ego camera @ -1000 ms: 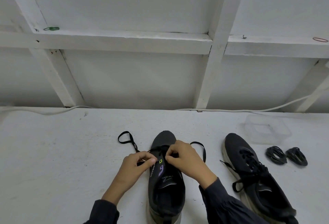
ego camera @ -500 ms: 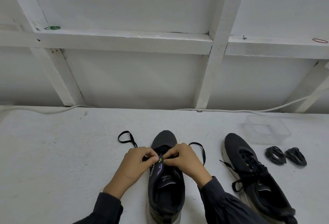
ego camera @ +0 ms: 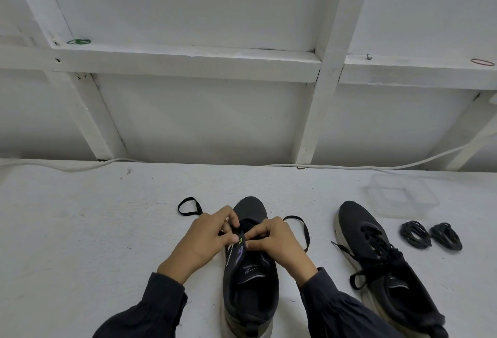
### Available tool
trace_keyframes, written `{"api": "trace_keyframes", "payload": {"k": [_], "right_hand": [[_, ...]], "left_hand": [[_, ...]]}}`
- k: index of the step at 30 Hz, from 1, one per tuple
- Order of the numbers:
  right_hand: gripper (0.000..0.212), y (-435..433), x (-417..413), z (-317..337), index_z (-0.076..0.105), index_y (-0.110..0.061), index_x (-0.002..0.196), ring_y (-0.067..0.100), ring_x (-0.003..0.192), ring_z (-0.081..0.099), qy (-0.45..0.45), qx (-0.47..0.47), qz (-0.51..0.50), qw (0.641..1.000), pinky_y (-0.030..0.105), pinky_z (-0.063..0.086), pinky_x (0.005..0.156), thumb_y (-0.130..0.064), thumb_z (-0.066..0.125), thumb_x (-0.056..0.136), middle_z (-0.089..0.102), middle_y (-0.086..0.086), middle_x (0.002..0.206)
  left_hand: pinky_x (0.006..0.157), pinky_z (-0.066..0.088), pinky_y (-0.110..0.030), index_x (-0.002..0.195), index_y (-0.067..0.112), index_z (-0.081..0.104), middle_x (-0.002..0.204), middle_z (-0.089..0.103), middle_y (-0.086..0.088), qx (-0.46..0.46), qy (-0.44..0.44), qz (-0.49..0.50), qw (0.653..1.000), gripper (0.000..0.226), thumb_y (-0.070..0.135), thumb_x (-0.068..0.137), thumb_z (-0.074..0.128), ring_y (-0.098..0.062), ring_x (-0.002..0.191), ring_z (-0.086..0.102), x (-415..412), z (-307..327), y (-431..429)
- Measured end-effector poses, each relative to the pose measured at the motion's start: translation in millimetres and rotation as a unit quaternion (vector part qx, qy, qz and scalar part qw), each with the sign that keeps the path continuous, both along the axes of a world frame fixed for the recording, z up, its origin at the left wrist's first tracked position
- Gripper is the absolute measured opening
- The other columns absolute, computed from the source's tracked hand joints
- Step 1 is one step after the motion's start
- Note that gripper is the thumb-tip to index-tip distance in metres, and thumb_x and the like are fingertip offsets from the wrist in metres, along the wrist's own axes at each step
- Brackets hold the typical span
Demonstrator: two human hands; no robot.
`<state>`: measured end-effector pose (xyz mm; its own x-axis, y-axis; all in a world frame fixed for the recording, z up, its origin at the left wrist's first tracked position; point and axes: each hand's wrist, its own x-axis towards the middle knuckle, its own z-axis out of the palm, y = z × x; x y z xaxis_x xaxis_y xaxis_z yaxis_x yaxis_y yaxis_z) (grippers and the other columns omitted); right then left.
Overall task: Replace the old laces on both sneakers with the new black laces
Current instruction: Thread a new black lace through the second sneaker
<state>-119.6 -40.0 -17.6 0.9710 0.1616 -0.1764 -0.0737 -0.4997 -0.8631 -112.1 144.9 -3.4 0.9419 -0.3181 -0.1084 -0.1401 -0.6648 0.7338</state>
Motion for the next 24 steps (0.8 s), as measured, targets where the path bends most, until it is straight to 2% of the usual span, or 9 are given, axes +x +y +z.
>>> {"api": "trace_keyframes", "payload": {"k": [4,7,11,16,18,22,24], "right_hand": [[0.021,0.5,0.1,-0.1,0.076,-0.037,0.068,0.001,0.069,0.056,0.000,-0.007,-0.002,1.000,0.035,0.050,0.077,-0.017,0.084,0.071,0.059,-0.024,0.058],[0.012,0.9,0.1,-0.4,0.080,-0.027,0.074,0.001,0.067,0.055,-0.001,-0.008,-0.006,1.000,0.036,0.050,0.077,-0.017,0.083,0.071,0.059,-0.020,0.058],[0.012,0.6,-0.6,0.5,0.080,-0.026,0.076,0.001,0.068,0.056,0.001,-0.004,-0.005,1.000,0.037,0.051,0.078,-0.016,0.083,0.071,0.059,-0.024,0.056],[0.010,0.4,-2.3,3.6,0.080,-0.016,0.085,-0.008,0.061,0.056,0.009,-0.004,0.000,1.000,0.028,0.048,0.076,-0.012,0.081,0.075,0.060,-0.026,0.054],[0.010,0.3,-2.9,3.8,0.080,-0.016,0.085,-0.007,0.062,0.057,0.011,-0.007,-0.002,1.000,0.030,0.050,0.078,-0.012,0.080,0.075,0.060,-0.023,0.055],[0.011,2.1,-3.1,4.7,0.080,-0.022,0.088,0.002,0.074,0.059,0.005,-0.041,0.009,0.999,0.037,0.053,0.084,-0.020,0.079,0.077,0.061,-0.016,0.063],[0.008,4.0,-2.7,4.2,0.079,-0.023,0.086,0.004,0.077,0.059,-0.004,-0.068,0.014,0.998,0.037,0.053,0.082,-0.025,0.077,0.079,0.059,-0.015,0.067]], "left_hand": [[0.069,0.045,-0.021,0.087,0.033,0.058,0.075,0.067,0.005,-0.002,0.002,0.003,1.000,0.019,0.018,0.086,0.070,-0.005,0.072,0.060,0.2,-1.0,-0.7],[0.073,0.048,-0.028,0.085,0.033,0.059,0.078,0.068,0.004,-0.001,-0.004,0.008,1.000,0.017,0.019,0.086,0.069,-0.009,0.076,0.062,-0.2,-0.6,-2.2],[0.069,0.045,-0.020,0.084,0.033,0.059,0.079,0.067,0.005,0.015,-0.007,0.004,1.000,0.017,0.018,0.086,0.067,-0.007,0.074,0.061,-0.5,1.2,-4.1],[0.062,0.038,-0.014,0.086,0.033,0.056,0.076,0.066,0.008,0.034,-0.028,-0.019,0.999,0.020,0.016,0.086,0.067,0.001,0.062,0.055,-2.1,1.6,-9.7],[0.063,0.040,-0.015,0.083,0.035,0.056,0.075,0.066,0.008,0.027,-0.028,-0.019,0.999,0.023,0.015,0.084,0.069,0.002,0.062,0.055,-2.0,1.8,-11.7],[0.077,0.052,-0.031,0.082,0.034,0.062,0.077,0.068,0.011,-0.004,-0.015,0.006,1.000,0.018,0.020,0.081,0.074,-0.003,0.076,0.063,-1.5,-0.8,-7.0],[0.080,0.051,-0.030,0.085,0.035,0.064,0.084,0.068,0.015,-0.003,-0.034,0.007,0.999,0.008,0.032,0.084,0.072,0.000,0.087,0.061,-4.4,-3.0,-7.2]]}}
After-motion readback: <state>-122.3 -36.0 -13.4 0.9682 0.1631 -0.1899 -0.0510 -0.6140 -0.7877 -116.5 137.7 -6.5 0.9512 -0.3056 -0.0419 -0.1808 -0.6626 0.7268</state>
